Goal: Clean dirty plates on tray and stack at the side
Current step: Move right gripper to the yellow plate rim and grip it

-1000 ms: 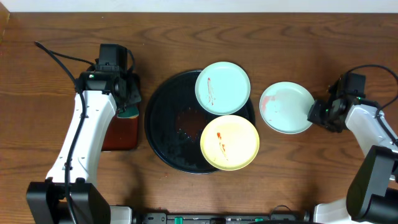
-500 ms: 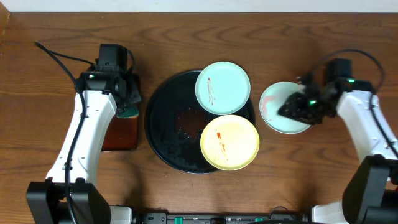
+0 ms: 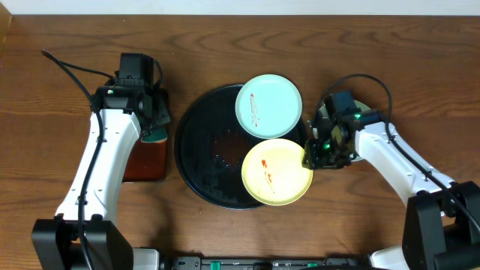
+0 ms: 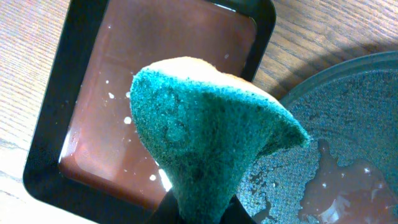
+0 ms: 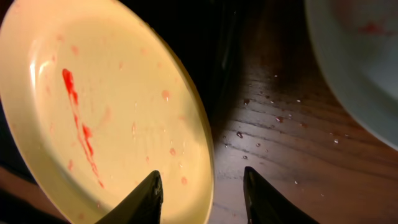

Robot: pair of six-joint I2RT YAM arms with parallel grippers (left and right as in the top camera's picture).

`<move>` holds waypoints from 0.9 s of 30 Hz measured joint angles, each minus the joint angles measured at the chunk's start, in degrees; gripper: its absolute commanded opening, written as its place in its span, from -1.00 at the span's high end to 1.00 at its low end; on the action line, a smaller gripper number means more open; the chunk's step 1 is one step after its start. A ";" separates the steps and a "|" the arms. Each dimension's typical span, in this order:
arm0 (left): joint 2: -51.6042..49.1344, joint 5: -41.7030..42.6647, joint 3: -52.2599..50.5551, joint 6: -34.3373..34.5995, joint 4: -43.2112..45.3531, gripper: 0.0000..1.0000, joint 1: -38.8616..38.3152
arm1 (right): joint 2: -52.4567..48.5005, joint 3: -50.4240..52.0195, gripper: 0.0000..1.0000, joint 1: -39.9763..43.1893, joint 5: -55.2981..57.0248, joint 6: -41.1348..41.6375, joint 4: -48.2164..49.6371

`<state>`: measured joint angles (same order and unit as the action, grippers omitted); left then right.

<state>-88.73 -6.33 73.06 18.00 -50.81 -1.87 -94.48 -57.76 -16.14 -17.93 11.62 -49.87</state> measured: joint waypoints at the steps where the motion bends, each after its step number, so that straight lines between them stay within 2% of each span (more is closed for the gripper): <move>1: -0.02 0.00 0.00 0.00 0.00 0.85 0.00 | 0.00 0.52 0.30 -0.28 0.26 0.31 0.72; 4: -0.02 0.00 0.00 0.00 -0.02 0.85 0.00 | 0.00 2.25 0.40 -0.79 1.03 1.38 2.58; 6: -0.02 0.00 0.00 0.00 -0.02 0.85 0.00 | 0.00 3.45 0.56 -0.90 1.25 1.81 3.63; 8: -0.02 0.00 0.00 0.00 -0.02 0.85 0.00 | 0.00 4.26 0.94 -0.92 1.51 2.49 4.09; 9: -0.02 0.00 0.00 0.00 -0.02 0.85 0.00 | 0.00 4.44 0.98 -0.92 1.57 2.97 4.15; 22: -0.02 0.00 0.00 0.00 -0.42 0.85 0.00 | 0.00 4.44 0.98 -3.30 -0.70 4.57 5.16; 24: -0.02 0.00 0.00 0.00 -0.42 0.85 0.00 | 0.00 4.07 0.98 -5.11 -1.22 6.03 7.08; 27: 0.00 0.00 0.00 0.00 -0.48 0.85 0.00 | 0.07 2.45 0.97 -9.40 -0.46 13.05 12.98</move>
<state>-88.73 -6.33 73.06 18.00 -51.29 -1.87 -94.41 -55.31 -25.54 -18.39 24.67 -36.88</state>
